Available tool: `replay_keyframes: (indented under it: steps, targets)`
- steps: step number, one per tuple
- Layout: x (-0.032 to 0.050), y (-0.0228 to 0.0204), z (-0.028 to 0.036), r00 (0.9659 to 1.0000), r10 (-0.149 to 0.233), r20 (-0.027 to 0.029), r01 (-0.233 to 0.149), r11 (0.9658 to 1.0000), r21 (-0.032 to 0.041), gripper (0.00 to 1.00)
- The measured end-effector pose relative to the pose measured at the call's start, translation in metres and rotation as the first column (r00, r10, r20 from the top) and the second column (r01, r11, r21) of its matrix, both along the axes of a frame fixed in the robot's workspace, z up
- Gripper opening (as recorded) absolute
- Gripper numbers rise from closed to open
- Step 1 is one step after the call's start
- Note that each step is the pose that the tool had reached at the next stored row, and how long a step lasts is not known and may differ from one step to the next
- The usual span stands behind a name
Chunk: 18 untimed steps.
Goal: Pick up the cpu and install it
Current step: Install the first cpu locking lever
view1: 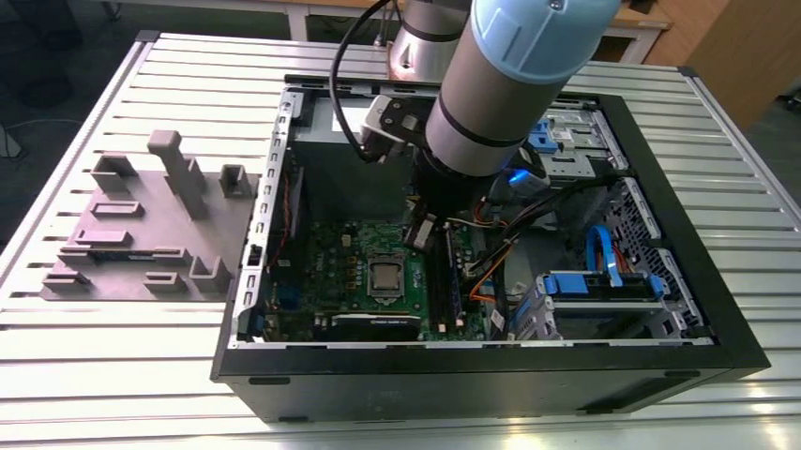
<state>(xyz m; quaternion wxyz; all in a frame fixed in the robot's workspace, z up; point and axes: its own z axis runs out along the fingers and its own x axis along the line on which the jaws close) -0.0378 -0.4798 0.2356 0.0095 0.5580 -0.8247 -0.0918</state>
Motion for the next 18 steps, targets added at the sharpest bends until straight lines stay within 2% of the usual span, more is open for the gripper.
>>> replay_keyframes:
  steps: [4,10,18]
  targets:
    - [-0.0004,0.0000,-0.0001,0.9999,0.016,0.0018,-0.016,0.9999,0.0001,0.11]
    - [-0.0012,-0.0001,0.0000,0.9981,0.061,0.0104,-0.061,0.9981,-0.0005,0.11]
    - [-0.0030,-0.0001,0.0000,0.9978,0.065,0.0115,-0.065,0.9979,-0.0005,0.11]
